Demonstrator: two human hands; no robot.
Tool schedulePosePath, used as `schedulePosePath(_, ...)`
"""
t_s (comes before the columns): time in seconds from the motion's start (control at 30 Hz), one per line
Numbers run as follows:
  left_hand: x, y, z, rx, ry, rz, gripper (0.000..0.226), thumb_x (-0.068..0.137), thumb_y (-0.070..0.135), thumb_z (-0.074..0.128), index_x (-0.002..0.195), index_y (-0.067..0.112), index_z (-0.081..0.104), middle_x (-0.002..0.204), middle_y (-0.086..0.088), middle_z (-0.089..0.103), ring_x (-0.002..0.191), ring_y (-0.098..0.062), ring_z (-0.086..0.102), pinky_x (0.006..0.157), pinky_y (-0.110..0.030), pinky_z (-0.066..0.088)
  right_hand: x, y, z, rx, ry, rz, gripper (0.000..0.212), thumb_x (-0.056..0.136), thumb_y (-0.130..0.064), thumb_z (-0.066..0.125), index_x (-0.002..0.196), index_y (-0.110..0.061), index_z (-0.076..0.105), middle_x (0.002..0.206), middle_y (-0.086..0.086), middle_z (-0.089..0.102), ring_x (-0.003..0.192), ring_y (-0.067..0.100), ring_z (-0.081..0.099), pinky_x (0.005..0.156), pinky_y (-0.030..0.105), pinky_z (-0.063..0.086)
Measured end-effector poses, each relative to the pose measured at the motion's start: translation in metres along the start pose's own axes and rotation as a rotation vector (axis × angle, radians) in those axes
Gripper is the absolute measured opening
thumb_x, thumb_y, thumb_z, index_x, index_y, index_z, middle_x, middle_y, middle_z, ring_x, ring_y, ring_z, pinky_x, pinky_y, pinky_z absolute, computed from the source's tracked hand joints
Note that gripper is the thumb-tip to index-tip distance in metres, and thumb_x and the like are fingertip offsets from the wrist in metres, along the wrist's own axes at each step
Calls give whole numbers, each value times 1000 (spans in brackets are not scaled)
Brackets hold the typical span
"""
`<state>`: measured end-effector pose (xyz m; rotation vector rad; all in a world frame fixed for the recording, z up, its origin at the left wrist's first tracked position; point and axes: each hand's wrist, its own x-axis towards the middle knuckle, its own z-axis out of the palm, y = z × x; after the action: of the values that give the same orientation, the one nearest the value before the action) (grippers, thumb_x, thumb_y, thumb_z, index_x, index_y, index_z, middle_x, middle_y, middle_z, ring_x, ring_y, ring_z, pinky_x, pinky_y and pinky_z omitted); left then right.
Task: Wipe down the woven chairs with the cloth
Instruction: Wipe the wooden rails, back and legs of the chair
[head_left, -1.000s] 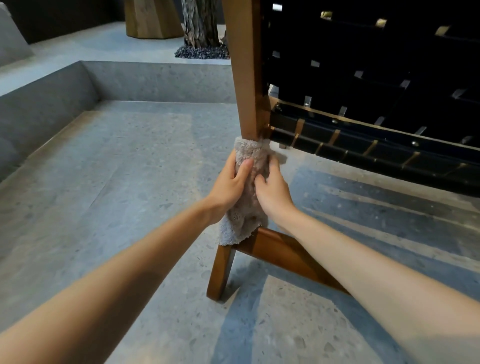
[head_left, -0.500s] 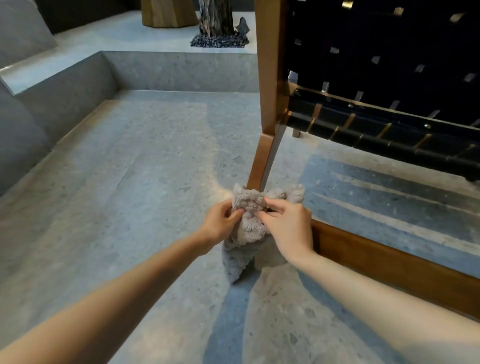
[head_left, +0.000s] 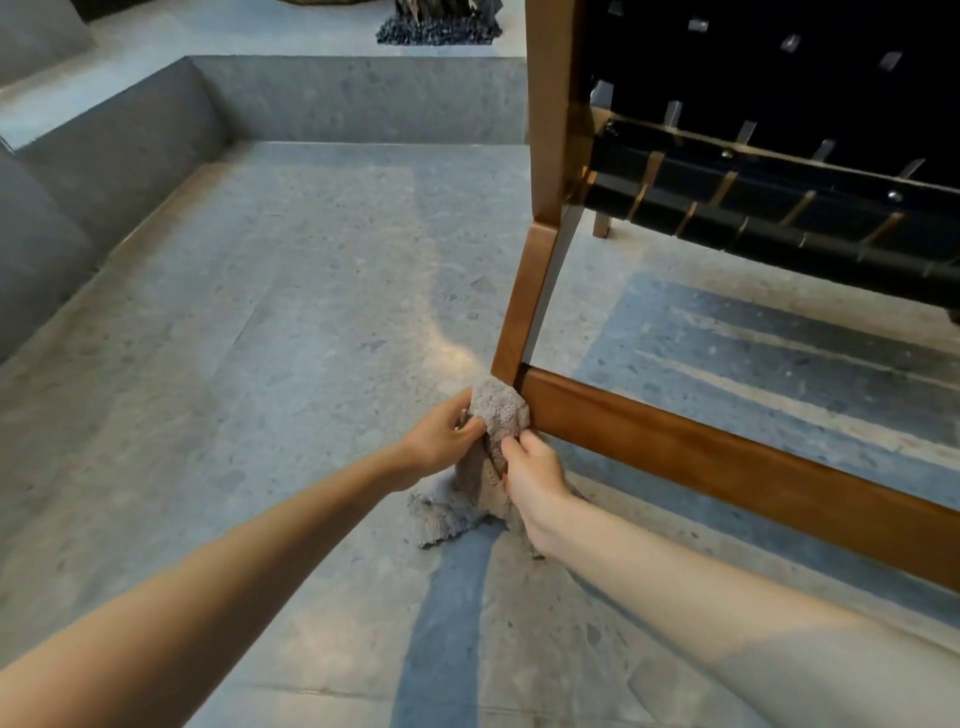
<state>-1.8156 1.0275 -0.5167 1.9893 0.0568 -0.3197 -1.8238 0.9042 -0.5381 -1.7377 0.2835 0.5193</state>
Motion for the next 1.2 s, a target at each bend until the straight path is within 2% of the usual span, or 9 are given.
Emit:
schedulePosePath(0.2,1,-16,5,-24,-24,-13,36,100,11,39,134,21,45,115,6,57,106,-8,55,85,-15,46,12,18,4,-22,-141,44,45,103,-14,33,148,-19,31,147,3,42,133,21,41,111,35,33)
schedulePosePath(0.43,-10,-35,14,-71,-54,-38,32,100,16,42,130,23,47,109,10,59,98,-1,57,81,-14,48,14,20,-1,17,-176,82,39,98,4,38,135,-6,44,129,9,56,115,21,54,99,31,44)
schedulePosePath(0.53,-12,-32,20,-45,124,0,24,96,10,49,116,21,57,93,16,61,81,5,57,67,-6,45,8,15,-6,6,-97,73,29,91,7,49,115,-5,60,116,10,65,107,20,60,96,32,48)
schedulePosePath(0.63,-6,-18,30,-86,366,31,31,91,5,54,116,21,62,98,14,65,87,7,57,70,-5,45,-3,2,-14,48,-85,49,30,90,6,54,103,-18,67,101,-2,70,100,14,64,93,30,51)
schedulePosePath(0.77,15,18,23,-159,467,160,32,90,5,58,121,15,61,101,11,63,90,5,57,74,-3,44,-19,-30,-27,177,-36,-67,32,91,3,53,94,-22,72,84,-9,72,85,5,68,74,17,55)
schedulePosePath(0.83,27,39,12,-180,488,201,27,91,4,55,114,15,63,96,12,63,89,1,57,71,-2,44,-19,-53,-35,153,79,-220,33,91,2,52,107,-19,72,101,-4,73,98,9,67,86,23,54)
schedulePosePath(0.93,43,70,-1,-172,452,274,26,93,4,50,109,23,58,98,13,61,87,5,56,71,-5,45,-4,-92,-52,77,246,-414,47,92,0,49,136,-19,53,130,-3,61,119,9,56,105,31,44)
schedulePosePath(1.07,55,97,-9,-226,367,301,39,89,-4,45,115,25,50,95,10,60,75,9,58,61,-9,48,20,-130,-63,34,155,-492,67,94,1,38,152,-30,23,149,1,42,131,19,44,110,42,38)
schedulePosePath(1.2,66,113,-20,-251,353,365,51,85,-13,37,115,27,50,91,7,61,65,10,59,58,-16,51,37,-154,-53,51,71,-529,70,95,-1,35,152,-36,16,149,3,40,133,23,41,110,47,35)
